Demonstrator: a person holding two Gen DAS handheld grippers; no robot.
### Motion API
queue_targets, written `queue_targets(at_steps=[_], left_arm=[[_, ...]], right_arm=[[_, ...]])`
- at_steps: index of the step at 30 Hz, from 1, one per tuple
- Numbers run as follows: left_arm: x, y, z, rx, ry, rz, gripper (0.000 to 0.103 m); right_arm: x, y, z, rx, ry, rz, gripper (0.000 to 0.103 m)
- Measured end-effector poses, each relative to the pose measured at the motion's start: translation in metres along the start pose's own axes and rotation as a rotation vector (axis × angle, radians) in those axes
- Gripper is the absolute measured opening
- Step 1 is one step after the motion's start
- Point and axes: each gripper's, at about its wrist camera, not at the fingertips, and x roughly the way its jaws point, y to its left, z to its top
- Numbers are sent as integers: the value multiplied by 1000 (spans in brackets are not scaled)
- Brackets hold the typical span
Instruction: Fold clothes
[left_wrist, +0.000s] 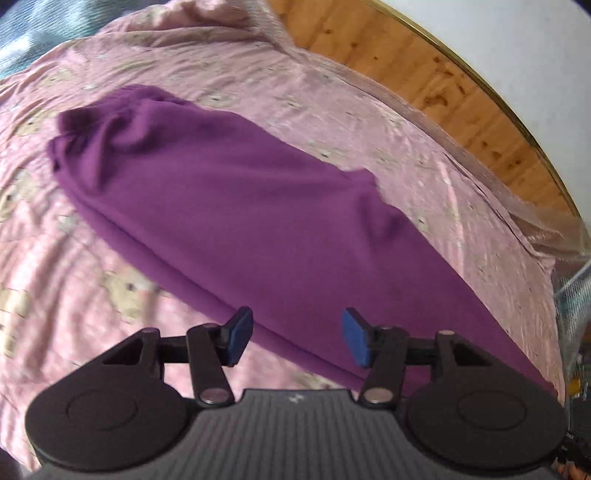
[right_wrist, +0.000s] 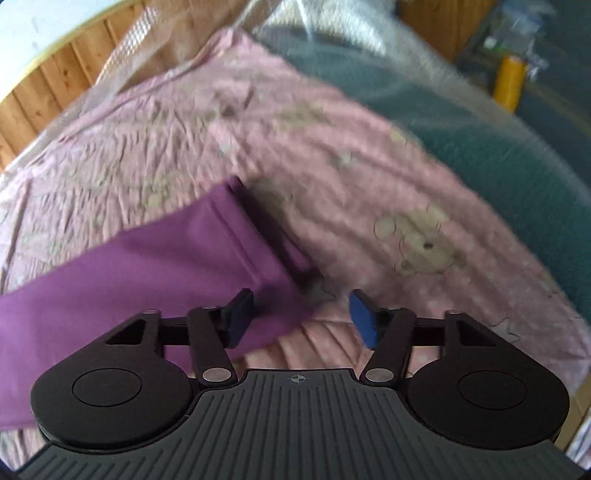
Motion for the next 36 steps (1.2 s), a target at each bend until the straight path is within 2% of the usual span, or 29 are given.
queue_targets(at_steps=[2, 3, 4, 6, 9, 11, 12, 14, 17, 18, 20, 21, 22, 24, 27, 28, 29, 30, 33, 36], left_arm=[[12, -48, -11, 60, 24, -29, 55], [16, -70, -16, 85, 32, -43, 55], [20, -90, -22, 110, 37, -57, 55], [26, -126, -31, 157, 45, -85, 55], [34, -170, -41, 234, 51, -104, 55], [35, -187, -46, 264, 49, -105, 55], [37, -194, -48, 270, 57, -117, 55], [44, -204, -54, 273, 82, -123, 55], [53, -211, -64, 284, 127, -113, 55], [54, -214, -67, 297, 137, -110, 55], [55, -221, -71, 318, 145, -117, 55], [56, -229, -71, 327, 151, -128, 56], [58, -236, -71, 335, 157, -138, 56], [61, -252, -72, 352, 169, -160, 56], [65, -275, -73, 378, 186, -193, 58], [67, -283, -73, 387, 192, -204, 59], [68, -293, -73, 399, 197, -220, 60], [69, -308, -73, 412, 203, -245, 62], [78, -356, -70, 440, 232, -333, 69], [93, -403, -76, 459, 285, -429, 83]], right_arm=[[4, -5, -1, -59, 13, 47, 48], [2, -5, 1, -74, 8, 64, 18], [0, -4, 3, -87, 3, 82, 4], [-4, 1, 9, -121, -16, 101, 3], [-23, 9, 24, -182, -99, 144, 3], [-45, 12, 37, -239, -226, 141, 2], [-49, 10, 42, -241, -257, 141, 1], [-29, 0, 47, -233, -207, 115, 0], [20, -23, 40, -189, -29, 113, 0], [20, -28, 38, -177, -28, 139, 0], [17, -37, 34, -151, -31, 197, 11], [11, -44, 33, -91, -48, 261, 17], [10, -48, 34, -44, -52, 319, 33], [13, -46, 34, 2, -34, 391, 55], [30, -29, 28, -46, 28, 394, 54], [28, -19, 24, -112, -2, 358, 42], [25, -8, 23, -183, -16, 304, 25], [20, -2, 21, -227, -32, 270, 4], [-3, 16, 15, -300, -112, 249, 3], [-28, 38, 4, -372, -197, 235, 3]])
